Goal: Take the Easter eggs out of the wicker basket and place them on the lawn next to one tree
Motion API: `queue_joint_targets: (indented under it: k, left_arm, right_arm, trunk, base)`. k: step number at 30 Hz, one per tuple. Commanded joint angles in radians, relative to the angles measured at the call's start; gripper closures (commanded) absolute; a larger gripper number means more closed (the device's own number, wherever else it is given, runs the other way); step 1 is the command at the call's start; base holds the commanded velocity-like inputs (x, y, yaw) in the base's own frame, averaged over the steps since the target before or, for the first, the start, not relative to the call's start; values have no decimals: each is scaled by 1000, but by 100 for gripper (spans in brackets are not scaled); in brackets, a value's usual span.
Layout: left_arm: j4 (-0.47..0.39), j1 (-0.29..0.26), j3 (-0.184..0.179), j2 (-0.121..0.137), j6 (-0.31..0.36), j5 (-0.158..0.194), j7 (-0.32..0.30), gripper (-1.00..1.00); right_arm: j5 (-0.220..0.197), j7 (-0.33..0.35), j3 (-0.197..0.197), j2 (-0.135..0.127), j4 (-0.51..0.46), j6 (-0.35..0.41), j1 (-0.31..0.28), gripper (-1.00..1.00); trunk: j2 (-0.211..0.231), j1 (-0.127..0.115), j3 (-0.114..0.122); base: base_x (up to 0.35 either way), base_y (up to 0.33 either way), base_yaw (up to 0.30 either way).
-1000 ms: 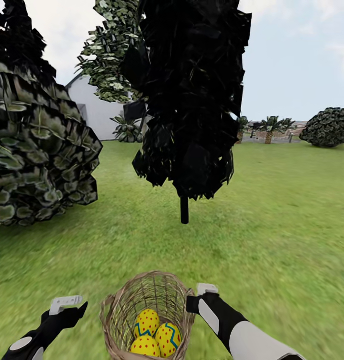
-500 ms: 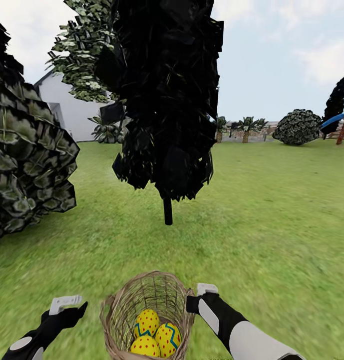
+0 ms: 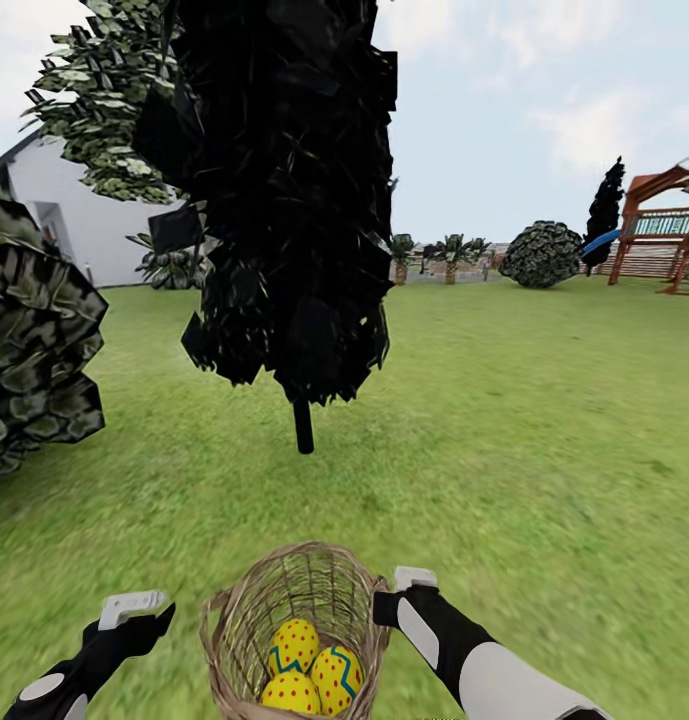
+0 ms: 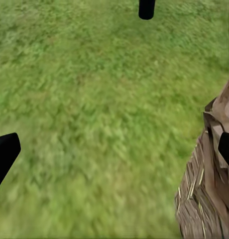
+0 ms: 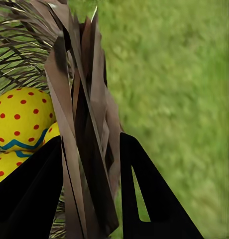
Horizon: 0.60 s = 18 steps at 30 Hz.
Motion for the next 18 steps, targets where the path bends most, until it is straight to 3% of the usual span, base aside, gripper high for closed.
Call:
queue_joint_targets:
  k: [1,18]
  left_arm:
    - [-2,0,2,0,7,8,-4,-100]
    - [-1,0,-2,0,7,7,-4,-100]
  right_arm:
    - [-10,-7,4,0,-2,3,-1,100]
    - [-10,-7,4,0,-2,3,-1,100]
  trunk:
    - [7,-4,2]
    - [126,-69,55]
  base:
    - [0,0,-250]
    - [0,0,-250]
